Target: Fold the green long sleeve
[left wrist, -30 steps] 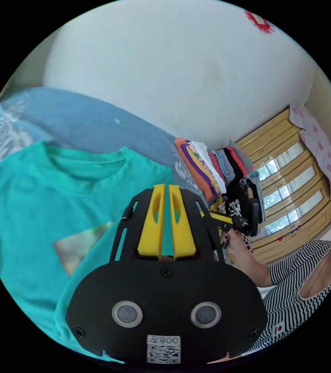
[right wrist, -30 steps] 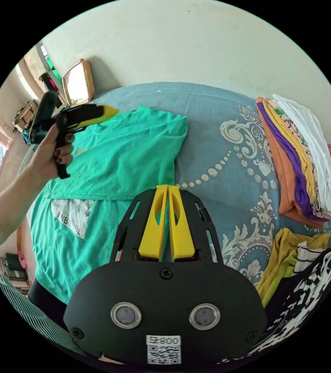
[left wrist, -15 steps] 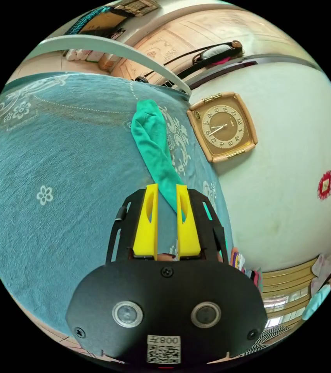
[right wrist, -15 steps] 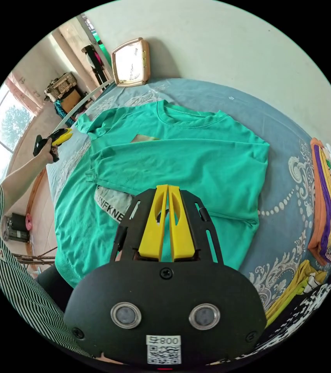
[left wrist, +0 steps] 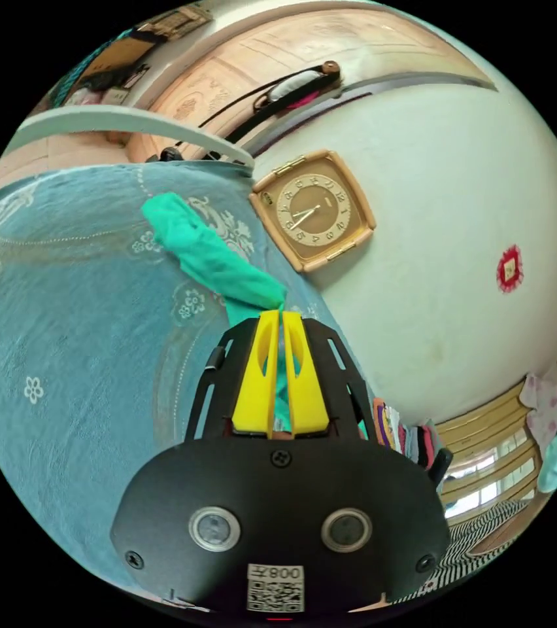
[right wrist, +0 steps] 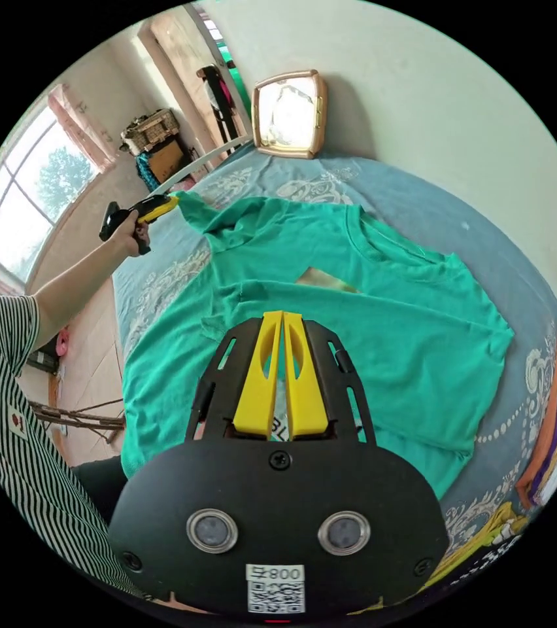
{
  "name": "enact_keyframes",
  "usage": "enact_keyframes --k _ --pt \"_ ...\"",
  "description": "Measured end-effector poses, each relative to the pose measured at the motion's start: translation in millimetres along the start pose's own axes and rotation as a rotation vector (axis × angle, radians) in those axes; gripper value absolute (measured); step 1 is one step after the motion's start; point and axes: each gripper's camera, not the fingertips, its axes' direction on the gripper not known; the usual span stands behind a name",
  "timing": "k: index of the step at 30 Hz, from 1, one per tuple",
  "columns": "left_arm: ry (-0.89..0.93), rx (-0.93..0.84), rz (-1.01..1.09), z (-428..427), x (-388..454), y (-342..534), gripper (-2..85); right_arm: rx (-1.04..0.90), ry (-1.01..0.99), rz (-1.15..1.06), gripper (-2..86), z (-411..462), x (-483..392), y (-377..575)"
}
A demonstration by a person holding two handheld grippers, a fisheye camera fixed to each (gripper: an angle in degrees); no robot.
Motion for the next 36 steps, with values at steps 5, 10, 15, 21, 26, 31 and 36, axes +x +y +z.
enact_keyframes --k 5,10,15,21,26,31,36 --pt "-0.012 -0.099 0.192 -57 71 32 1.3 0.118 -0.075 -0.307 6.5 41 -93 -86" --pt "-0.041 -0.175 0.293 -97 109 50 2.7 0.096 0.042 -0.541 8.0 99 -169 -143" --pt "-0.081 -0.146 0.38 -158 124 62 6.4 -0.028 0.131 -0.63 6.3 176 -197 -168" --pt "-0.402 -0.375 0.479 -163 102 53 12.3 -0.112 0.074 -0.568 5.0 243 -186 -193" --pt "-0.545 -0.513 0.667 -146 122 26 10.3 -0.154 0.027 -0.508 3.8 287 -165 -207" --pt "-0.553 -0.588 0.699 -170 135 9 4.4 -0.176 -0.035 -0.42 1.3 322 -142 -216" --pt "-0.339 -0.554 0.611 -271 161 -18 3.2 -0.111 -0.048 -0.381 0.0 325 -121 -211"
